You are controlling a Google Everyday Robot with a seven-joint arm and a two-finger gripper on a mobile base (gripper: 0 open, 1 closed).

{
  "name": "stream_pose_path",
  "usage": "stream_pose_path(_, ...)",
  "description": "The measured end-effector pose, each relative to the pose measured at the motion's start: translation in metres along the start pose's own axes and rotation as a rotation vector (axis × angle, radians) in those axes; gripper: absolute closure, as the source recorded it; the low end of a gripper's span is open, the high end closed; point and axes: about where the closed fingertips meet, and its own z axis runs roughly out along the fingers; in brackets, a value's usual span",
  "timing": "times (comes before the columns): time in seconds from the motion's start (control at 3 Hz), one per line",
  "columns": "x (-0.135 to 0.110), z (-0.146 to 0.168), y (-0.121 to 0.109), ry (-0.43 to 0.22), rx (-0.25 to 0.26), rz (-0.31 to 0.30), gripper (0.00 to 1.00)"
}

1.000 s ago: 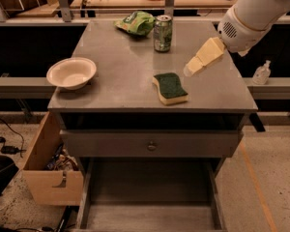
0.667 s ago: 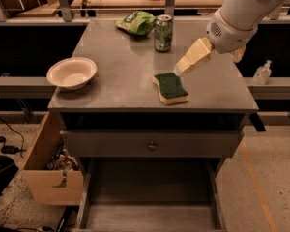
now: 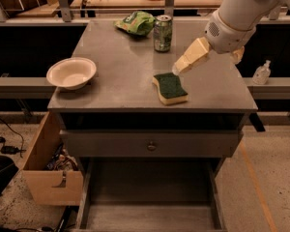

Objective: Place sponge into paper bowl

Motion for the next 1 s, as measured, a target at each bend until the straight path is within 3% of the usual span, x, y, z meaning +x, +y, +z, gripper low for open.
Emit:
stream_pose_path(0.67,-0.003,0.031,0.015,-0.001,0.108,-0.025,0.00)
stream_pose_path(1.0,-0.008,0.049,0.021,0.007,0.135,-0.040,0.00)
